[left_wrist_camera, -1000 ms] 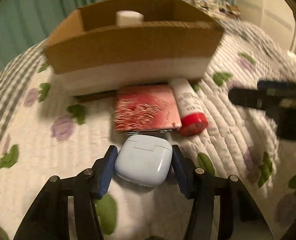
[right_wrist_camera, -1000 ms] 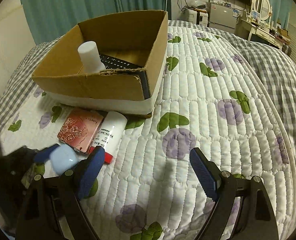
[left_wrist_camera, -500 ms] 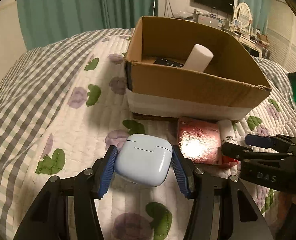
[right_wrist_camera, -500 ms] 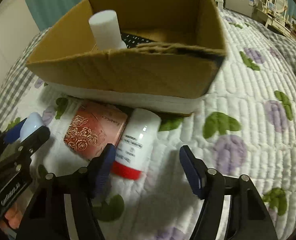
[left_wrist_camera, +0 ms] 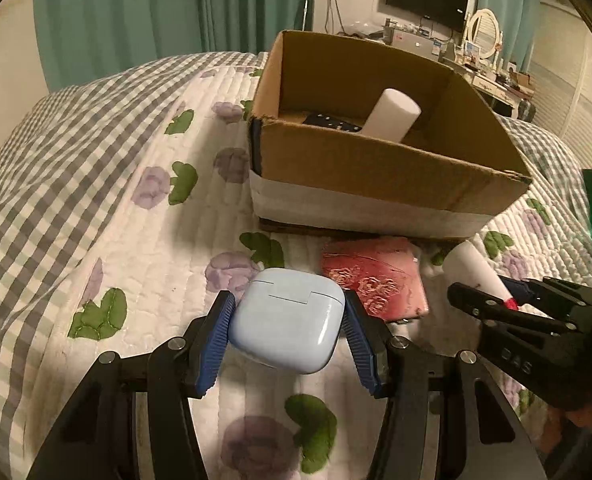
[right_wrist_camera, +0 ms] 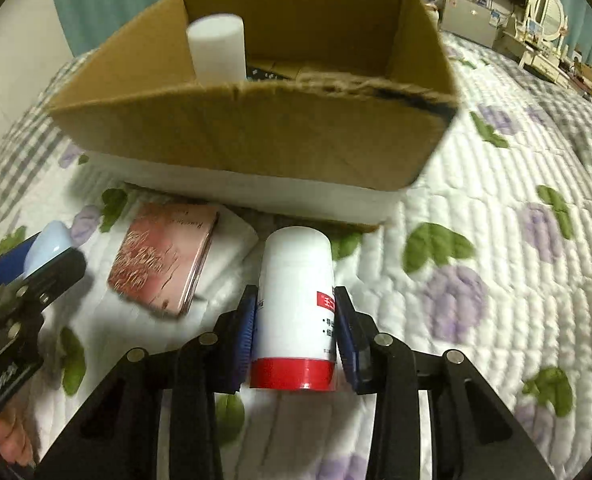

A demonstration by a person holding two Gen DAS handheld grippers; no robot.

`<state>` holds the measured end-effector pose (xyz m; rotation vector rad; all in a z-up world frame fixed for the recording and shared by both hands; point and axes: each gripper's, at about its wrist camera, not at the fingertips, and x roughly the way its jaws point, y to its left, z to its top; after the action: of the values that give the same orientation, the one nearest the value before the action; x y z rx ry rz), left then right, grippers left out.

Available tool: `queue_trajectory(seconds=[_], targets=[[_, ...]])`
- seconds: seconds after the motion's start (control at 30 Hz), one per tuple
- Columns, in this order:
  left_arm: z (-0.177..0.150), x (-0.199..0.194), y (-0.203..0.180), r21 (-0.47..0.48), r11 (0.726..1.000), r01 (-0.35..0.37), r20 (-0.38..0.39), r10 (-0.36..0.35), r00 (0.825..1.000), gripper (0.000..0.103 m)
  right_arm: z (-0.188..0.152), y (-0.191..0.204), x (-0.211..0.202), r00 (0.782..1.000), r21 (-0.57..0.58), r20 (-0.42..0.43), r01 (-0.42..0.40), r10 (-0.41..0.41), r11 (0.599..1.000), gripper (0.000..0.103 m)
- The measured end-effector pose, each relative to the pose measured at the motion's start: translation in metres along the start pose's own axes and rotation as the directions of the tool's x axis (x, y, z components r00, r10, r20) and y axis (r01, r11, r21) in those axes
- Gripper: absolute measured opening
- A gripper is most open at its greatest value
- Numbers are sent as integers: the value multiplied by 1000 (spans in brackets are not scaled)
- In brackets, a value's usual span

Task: Organize rigid objects
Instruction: 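Carry the earbud case and bottle into the box and open both tools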

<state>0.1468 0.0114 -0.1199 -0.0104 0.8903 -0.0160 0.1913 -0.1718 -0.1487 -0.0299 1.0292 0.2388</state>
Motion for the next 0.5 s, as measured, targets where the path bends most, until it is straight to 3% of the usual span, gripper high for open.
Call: queue_trajectory(seconds=[0.23,0.37,0.5], targets=[[11,-41,-11,20,1000,21,50,-22,998,55,-7,2,-53,997,-40,77,-1,4,999,36],[31,-67,-18,42,999,35,104,-39,994,55,1,2,-95,991,-76,137,5,6,997,36],[60,-86,-27,95,994,49,164,-64,984,55,31,2,-130,979,-106,202,2,19,994,36]])
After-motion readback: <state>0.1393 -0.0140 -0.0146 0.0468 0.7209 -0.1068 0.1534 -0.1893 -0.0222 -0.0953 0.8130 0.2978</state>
